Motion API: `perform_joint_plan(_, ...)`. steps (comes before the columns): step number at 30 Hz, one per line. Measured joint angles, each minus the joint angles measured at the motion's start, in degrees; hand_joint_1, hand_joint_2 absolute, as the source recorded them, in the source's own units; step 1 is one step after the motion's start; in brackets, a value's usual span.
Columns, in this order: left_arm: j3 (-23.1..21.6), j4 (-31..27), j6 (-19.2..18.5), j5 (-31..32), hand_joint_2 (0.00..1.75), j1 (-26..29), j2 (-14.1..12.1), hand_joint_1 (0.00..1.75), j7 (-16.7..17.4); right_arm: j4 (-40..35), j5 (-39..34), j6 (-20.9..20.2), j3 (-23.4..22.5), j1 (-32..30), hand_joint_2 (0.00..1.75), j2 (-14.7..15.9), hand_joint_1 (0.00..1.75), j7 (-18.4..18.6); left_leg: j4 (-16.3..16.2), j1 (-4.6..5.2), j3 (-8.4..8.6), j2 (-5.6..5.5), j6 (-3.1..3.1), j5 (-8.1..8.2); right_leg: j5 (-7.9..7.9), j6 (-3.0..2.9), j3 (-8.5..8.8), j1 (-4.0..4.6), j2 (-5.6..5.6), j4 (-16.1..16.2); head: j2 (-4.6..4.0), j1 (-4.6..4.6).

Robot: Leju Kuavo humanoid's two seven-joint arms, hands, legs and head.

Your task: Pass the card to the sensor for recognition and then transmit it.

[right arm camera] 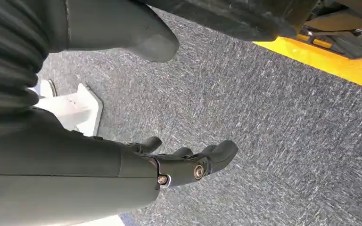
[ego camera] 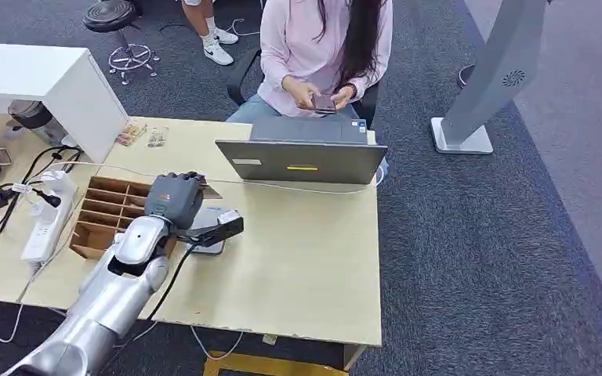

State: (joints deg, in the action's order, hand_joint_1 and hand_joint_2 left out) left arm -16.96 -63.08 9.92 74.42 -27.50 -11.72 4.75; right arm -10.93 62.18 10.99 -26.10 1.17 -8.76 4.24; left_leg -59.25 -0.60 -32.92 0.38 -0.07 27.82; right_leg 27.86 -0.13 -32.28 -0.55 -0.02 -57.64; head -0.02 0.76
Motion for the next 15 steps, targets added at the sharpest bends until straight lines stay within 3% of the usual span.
perform_joint_plan(4,-1.1,1.3,-2.4,-0.8,1.75,-0.8,0.4,1.75,1.3,0.0,0.2,0.0,-0.5,0.0,1.75,0.0,0.0,0.1,0.0,0.0,0.0,-0.01,0.0,0.0,0.0,0.0,0.01,0.0,-0.01,0.0,0.0,0.0)
perform_joint_plan(15,-2.5,4.6,-4.8,-1.8,1.75,-2.5,0.8,1.75,2.3,0.0,0.9,0.0,-1.1,0.0,1.75,0.0,0.0,0.2,0.0,0.0,0.0,0.0,0.0,0.0,0.0,0.0,0.0,0.0,0.0,0.0,0.0,0.0)
